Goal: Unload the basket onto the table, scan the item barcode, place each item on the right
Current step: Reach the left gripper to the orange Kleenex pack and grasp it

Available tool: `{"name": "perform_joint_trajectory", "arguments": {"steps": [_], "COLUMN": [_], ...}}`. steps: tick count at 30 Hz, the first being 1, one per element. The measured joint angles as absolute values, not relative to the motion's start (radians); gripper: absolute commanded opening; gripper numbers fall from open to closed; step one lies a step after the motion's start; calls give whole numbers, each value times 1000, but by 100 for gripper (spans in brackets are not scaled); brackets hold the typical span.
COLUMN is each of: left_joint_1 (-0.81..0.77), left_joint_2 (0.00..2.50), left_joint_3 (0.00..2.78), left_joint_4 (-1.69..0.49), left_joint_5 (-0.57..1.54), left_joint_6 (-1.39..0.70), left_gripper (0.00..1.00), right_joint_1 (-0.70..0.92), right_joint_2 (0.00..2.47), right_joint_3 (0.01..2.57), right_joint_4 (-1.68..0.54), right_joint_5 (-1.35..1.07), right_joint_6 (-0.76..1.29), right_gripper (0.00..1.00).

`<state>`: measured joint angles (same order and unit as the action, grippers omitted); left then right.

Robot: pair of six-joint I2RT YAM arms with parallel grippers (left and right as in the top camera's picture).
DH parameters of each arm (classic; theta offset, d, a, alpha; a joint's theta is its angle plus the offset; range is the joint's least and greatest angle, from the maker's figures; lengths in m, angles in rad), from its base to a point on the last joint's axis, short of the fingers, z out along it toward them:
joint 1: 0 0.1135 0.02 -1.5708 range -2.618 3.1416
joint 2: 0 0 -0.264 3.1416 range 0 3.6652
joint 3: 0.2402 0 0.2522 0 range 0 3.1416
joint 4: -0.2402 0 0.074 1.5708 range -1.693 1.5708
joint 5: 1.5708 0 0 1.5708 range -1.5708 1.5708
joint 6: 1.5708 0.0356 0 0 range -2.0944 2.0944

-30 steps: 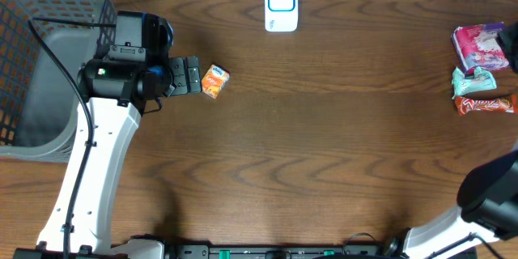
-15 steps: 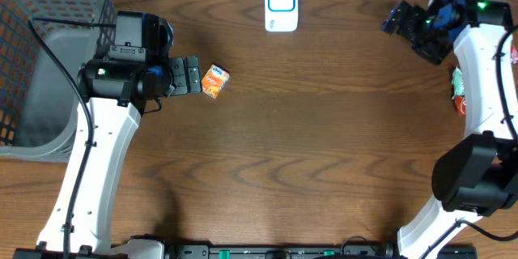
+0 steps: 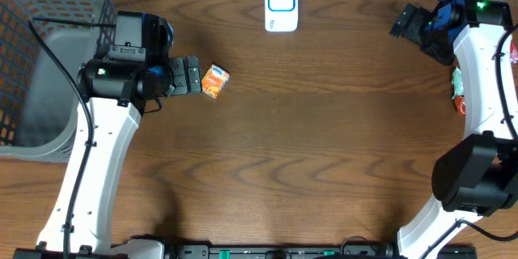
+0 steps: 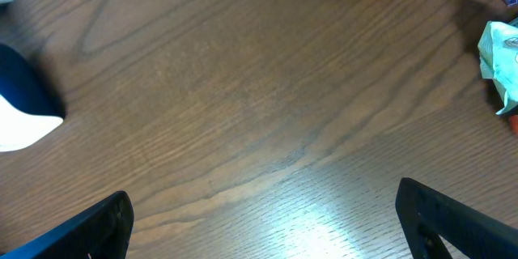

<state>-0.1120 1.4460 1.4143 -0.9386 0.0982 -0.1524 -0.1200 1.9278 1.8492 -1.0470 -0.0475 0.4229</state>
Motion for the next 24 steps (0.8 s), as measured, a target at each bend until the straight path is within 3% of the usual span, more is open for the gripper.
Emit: {"name": "perform_joint_trajectory", "arguments": {"steps": [11,19,24], "left_joint_1": [-112,-125,-146], "left_joint_2": [1446,1454,1512], "left_joint_3": [1414,1414,1414], "left_joint_4": [-926,-817,-789], "left_joint_5": [110,319,341], "left_joint_6": [-152,-96,-10], "left_gripper": [98,98,98], "right_joint_1": [-120,-120,-120], "right_joint_2": [1928,1928,1928], "right_joint_3": [1849,1849,1849], "right_joint_4": [-1047,-1048,-1048], "right_joint_5": [-44,-44,-44], "right_joint_6": [418,416,416], "right_gripper": [99,99,99]}}
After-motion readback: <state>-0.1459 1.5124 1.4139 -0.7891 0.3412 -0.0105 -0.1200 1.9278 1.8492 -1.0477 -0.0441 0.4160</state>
